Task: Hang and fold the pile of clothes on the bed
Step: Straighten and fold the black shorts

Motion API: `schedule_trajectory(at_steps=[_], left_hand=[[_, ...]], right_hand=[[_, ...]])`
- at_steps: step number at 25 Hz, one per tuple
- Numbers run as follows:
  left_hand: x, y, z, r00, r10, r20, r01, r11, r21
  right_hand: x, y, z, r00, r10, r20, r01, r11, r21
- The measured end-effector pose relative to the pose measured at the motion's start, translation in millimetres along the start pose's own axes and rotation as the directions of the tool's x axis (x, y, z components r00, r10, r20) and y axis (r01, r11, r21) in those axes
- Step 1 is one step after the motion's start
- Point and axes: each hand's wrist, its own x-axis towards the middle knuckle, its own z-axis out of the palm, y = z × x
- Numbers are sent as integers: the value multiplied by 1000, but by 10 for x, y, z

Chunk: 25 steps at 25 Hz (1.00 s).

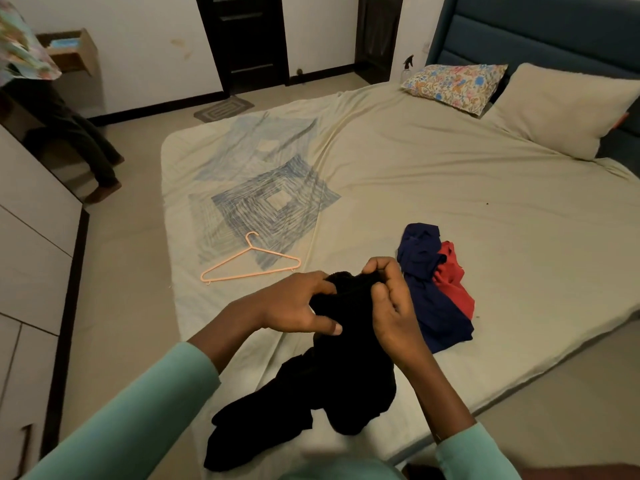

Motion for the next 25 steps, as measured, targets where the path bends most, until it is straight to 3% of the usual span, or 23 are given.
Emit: schedule_trajectory(at_steps=[5,9,15,19,21,22,24,25], left_hand=[[-135,42,150,988,0,157,56,934,-352],[-379,69,161,999,4,44,22,824,-566],[-702,22,47,971,113,-209,-204,847,-492],[-795,-51,48,943,69,-326,-246,805,-541],[-784,-42,58,917,25,-397,-285,738,-612],[-779,-42,37,920,1,-391,-296,655,-696],[-796,-48,-63,956,7,-292,-252,521,-815],[-812,-49,-118,968,29,-249,-226,529,-818]], right_hand=[[-171,-101,-29,997,-20,-73,24,998,63],[-217,-84,-48,977,70,-199,-49,993,108],[-367,-140,74,962,121,-244,-70,975,209],[-366,-228,194,965,147,-216,-93,966,241],[-331,-290,253,965,165,-206,-108,959,262],[-314,-322,274,964,176,-201,-118,956,269],[-278,-360,317,965,182,-190,-123,951,285],[-265,-375,344,965,186,-185,-125,946,299]])
